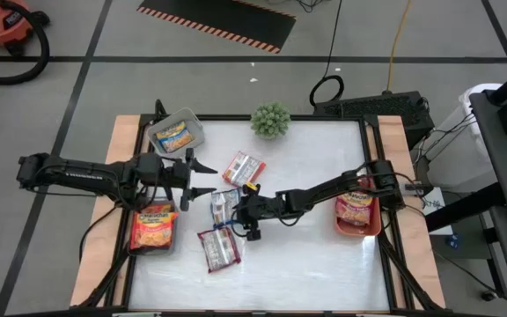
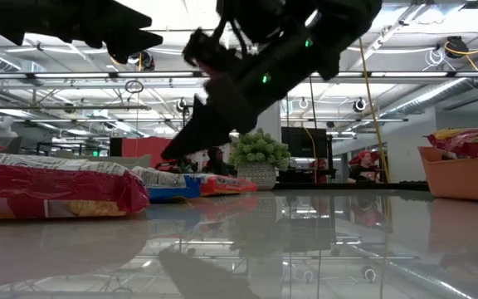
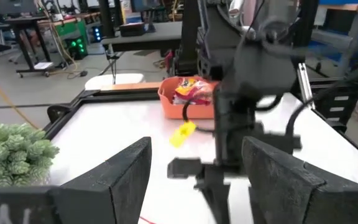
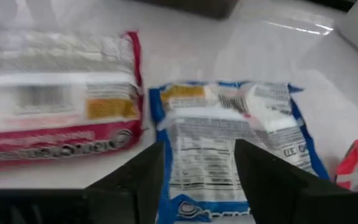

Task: Sort Maruchan noodles
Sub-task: Put the blue bag into the white bin

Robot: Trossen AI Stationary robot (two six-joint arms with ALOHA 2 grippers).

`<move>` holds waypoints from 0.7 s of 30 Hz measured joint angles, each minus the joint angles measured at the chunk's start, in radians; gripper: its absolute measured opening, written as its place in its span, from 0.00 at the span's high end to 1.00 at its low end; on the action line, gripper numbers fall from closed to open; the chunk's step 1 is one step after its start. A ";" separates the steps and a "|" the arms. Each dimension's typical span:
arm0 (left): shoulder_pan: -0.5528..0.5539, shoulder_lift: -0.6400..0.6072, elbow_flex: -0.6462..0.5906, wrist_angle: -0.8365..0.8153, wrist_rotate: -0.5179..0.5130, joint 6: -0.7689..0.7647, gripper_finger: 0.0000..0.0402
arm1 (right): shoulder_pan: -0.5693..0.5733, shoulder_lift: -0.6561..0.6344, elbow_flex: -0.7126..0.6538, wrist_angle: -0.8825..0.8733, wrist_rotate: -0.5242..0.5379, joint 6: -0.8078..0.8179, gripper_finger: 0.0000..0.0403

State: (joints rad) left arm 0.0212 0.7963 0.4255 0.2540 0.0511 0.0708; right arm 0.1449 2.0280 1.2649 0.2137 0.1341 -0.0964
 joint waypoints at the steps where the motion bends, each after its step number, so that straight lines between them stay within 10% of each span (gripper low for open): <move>1: 0.000 0.000 0.000 -0.001 0.000 0.000 0.37 | -0.002 0.009 0.000 0.006 0.013 -0.011 0.52; 21: 0.002 0.000 0.000 -0.049 -0.001 0.002 0.37 | -0.034 0.060 0.001 0.001 -0.113 -0.096 0.59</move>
State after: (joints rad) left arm 0.0227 0.7963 0.4252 0.2050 0.0502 0.0729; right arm 0.1108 2.0884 1.2655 0.2151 0.0216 -0.1923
